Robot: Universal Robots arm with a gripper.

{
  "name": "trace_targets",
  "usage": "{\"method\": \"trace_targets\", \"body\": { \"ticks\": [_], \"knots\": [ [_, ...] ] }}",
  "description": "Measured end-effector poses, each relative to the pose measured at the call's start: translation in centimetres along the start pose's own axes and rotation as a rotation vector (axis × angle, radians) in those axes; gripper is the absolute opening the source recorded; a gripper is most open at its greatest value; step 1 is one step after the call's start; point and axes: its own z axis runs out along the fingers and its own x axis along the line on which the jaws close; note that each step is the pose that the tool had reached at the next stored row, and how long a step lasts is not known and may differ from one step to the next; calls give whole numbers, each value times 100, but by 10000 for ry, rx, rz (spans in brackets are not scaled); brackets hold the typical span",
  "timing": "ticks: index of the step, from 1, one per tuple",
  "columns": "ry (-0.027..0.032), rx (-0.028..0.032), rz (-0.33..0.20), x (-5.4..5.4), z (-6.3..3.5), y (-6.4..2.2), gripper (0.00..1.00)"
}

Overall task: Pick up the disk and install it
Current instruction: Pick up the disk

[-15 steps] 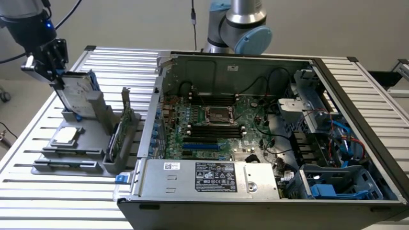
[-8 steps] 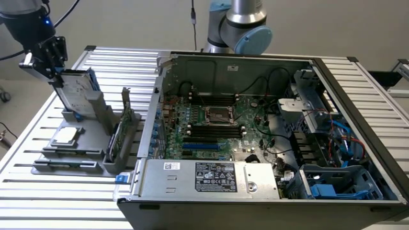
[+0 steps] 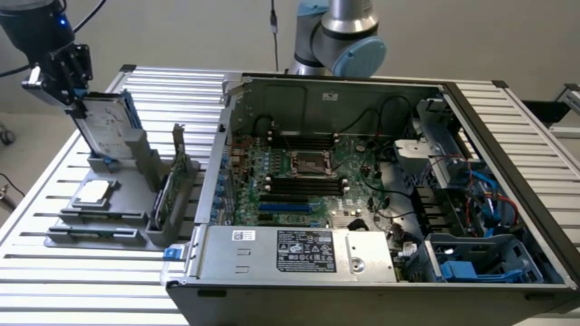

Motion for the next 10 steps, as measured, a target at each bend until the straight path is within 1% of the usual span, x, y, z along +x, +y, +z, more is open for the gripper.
{"method": "trace_targets", "body": {
  "ticks": [5,10],
  "knots": [
    [1,0,-1,3,-123,1,33],
    [0,-1,-2,6,-286,-3,33]
  ]
}}
